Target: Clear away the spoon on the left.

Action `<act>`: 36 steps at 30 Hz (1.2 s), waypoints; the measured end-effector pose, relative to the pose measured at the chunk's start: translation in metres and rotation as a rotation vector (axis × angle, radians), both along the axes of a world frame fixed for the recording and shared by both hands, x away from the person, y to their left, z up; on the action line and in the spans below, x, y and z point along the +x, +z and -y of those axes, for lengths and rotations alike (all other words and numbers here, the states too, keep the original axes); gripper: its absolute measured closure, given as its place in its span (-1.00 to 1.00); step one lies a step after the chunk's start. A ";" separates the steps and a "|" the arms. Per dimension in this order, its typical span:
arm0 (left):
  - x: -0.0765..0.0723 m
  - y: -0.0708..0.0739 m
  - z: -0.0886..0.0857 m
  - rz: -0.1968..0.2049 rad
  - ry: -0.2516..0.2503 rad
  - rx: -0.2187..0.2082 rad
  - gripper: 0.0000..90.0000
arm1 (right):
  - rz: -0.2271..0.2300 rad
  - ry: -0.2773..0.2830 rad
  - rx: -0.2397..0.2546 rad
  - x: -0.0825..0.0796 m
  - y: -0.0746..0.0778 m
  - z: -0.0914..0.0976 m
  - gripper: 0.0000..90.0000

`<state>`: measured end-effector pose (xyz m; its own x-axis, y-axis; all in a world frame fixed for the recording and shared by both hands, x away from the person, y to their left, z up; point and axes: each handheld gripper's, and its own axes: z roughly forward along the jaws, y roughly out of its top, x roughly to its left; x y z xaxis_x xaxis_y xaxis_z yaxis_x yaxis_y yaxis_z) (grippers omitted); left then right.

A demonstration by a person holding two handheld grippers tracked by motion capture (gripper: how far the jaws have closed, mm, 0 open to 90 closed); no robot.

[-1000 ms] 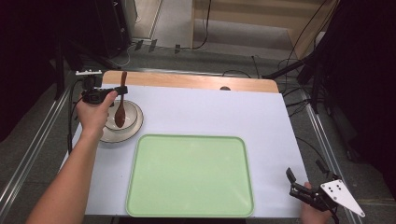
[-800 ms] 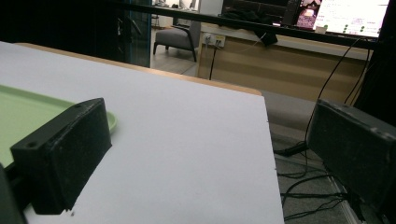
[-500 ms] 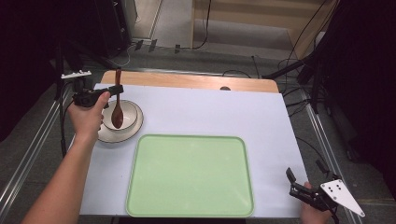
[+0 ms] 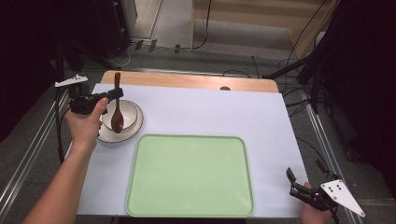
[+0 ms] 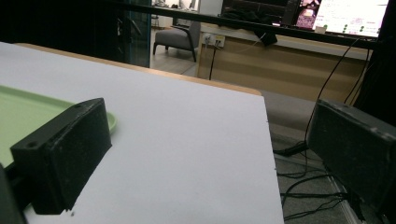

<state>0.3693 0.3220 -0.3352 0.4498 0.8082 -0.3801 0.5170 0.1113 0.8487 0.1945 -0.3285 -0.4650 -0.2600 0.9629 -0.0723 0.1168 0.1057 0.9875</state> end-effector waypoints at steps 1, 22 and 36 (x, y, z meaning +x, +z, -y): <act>-0.002 0.000 0.001 0.003 -0.004 -0.004 0.90 | 0.000 0.000 0.000 0.000 0.000 0.000 -1.00; -0.042 -0.011 0.025 0.035 -0.069 -0.024 0.90 | 0.001 -0.001 -0.002 0.000 0.000 0.000 -1.00; -0.066 -0.020 0.040 0.039 -0.112 -0.030 0.90 | 0.002 -0.002 0.001 0.000 0.000 0.000 -1.00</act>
<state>0.3030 0.2818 -0.3550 0.5515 0.7406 -0.3839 0.4947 0.0802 0.8654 0.1943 -0.3285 -0.4649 -0.2581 0.9634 -0.0717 0.1153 0.1044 0.9878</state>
